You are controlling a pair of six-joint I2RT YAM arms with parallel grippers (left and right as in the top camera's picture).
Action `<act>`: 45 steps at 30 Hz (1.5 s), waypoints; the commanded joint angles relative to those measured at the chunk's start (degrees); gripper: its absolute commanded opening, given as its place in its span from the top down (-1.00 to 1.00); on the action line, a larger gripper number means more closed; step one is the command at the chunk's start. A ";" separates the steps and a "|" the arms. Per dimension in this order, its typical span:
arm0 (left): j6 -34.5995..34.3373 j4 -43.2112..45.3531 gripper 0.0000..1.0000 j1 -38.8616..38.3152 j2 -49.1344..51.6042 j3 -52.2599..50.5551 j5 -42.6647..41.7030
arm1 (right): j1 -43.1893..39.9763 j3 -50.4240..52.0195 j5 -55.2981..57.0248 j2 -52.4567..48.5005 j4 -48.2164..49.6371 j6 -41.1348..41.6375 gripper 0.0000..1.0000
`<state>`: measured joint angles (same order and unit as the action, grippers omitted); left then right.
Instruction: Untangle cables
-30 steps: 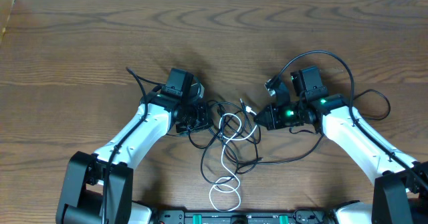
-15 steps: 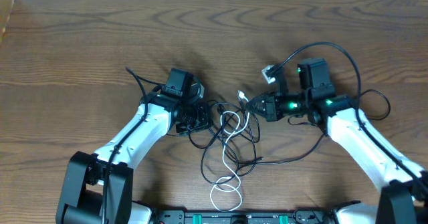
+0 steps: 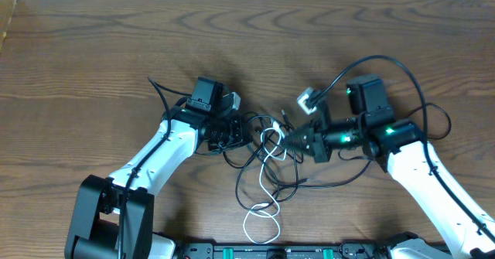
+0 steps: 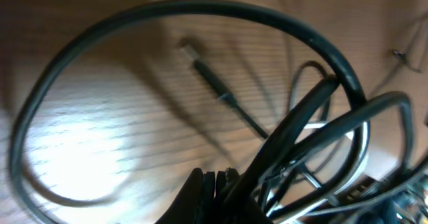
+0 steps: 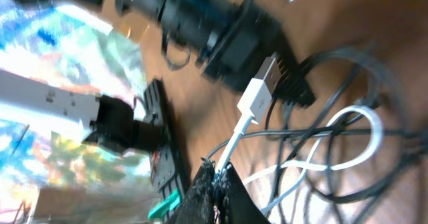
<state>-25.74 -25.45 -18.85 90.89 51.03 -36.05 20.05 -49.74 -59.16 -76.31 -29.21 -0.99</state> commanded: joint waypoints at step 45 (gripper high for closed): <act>-1.95 6.54 0.85 7.26 0.20 -0.24 -32.44 | 8.55 2.78 28.15 0.66 -18.05 2.10 0.98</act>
<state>-28.53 -19.07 -12.69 90.89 51.03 -62.76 28.36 -49.08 -33.17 -76.31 -48.90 -2.39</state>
